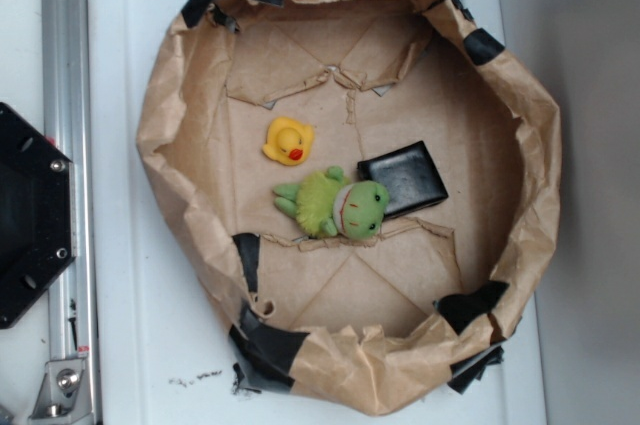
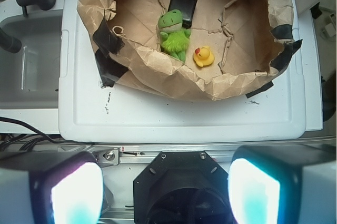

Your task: Grab the green animal.

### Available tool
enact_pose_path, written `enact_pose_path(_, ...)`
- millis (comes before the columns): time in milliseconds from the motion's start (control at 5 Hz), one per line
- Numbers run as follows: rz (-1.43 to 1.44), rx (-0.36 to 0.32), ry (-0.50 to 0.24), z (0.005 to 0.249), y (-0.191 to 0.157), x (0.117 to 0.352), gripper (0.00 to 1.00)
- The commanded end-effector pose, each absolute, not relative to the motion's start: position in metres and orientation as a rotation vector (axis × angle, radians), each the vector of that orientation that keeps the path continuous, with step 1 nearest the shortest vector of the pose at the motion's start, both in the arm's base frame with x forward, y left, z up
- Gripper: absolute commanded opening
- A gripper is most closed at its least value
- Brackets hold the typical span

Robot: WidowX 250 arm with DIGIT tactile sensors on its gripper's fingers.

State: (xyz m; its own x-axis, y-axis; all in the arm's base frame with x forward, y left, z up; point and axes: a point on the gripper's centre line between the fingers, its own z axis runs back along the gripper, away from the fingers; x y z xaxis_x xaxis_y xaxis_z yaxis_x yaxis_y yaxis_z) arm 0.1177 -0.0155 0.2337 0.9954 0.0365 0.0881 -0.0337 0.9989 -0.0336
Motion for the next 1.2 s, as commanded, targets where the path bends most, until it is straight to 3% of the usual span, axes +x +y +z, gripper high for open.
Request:
enact_pose_path(0,0.144,-0.076,-0.16,0.172,0.011,0.221,1.0)
enact_pose_path(200,0.085,-0.141,-0.157,0.15,0.024,0.268,1.0)
enact_pose_path(400,-0.008,-0.084,-0.143,0.117,0.014,0.276,1.0)
enact_pose_path(800,-0.33,-0.129,0.007,0.017,-0.049,0.25,1.0)
enact_pose_path(1000,-0.343,-0.011,-0.002,-0.001,-0.056,0.254,0.0)
